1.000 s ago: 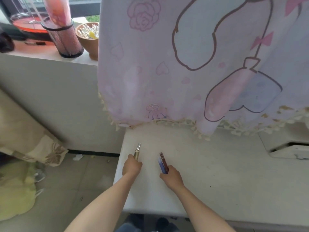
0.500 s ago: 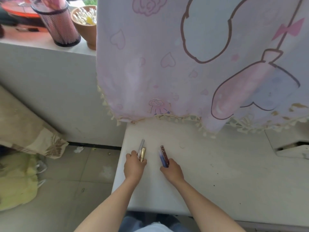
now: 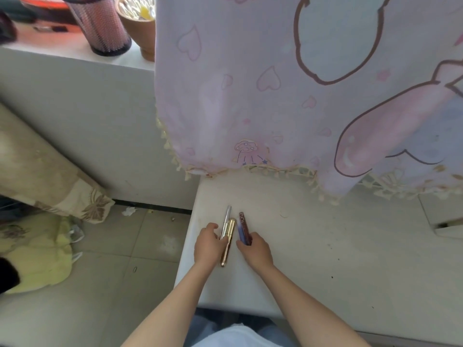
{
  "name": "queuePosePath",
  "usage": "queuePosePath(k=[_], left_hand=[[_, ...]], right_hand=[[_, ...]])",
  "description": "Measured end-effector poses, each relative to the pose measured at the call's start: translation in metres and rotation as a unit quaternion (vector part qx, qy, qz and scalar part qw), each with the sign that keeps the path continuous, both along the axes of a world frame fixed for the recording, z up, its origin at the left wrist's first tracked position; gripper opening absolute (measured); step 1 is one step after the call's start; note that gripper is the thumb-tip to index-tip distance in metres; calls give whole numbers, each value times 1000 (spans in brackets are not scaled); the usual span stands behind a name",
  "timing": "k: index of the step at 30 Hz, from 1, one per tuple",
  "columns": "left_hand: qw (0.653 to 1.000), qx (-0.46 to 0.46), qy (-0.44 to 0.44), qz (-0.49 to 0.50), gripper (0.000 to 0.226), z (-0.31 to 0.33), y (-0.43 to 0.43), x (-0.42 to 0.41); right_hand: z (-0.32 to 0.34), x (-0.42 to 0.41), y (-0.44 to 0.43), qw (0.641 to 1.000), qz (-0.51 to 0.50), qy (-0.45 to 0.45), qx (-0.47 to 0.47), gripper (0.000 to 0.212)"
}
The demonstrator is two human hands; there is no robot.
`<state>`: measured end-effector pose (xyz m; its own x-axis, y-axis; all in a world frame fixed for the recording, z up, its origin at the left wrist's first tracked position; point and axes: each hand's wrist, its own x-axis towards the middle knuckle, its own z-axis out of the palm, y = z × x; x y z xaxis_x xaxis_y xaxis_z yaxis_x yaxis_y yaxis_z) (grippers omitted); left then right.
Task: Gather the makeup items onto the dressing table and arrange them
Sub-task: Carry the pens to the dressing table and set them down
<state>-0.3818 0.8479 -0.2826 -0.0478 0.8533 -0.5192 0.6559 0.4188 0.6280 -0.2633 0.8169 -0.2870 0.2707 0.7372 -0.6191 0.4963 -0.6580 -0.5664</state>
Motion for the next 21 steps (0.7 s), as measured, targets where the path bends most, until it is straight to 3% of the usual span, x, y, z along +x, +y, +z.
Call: queuePosePath(k=[10, 16, 21], left_hand=[[1000, 0, -23, -11, 34, 3, 3, -3], [999, -5, -25, -23, 32, 1, 4, -2], [999, -4, -23, -30, 29, 0, 4, -2]], right_hand=[[1, -6, 5, 998, 26, -52, -11, 22], [5, -6, 8, 995, 43, -87, -26, 37], [9, 0, 9, 993, 37, -110, -31, 27]])
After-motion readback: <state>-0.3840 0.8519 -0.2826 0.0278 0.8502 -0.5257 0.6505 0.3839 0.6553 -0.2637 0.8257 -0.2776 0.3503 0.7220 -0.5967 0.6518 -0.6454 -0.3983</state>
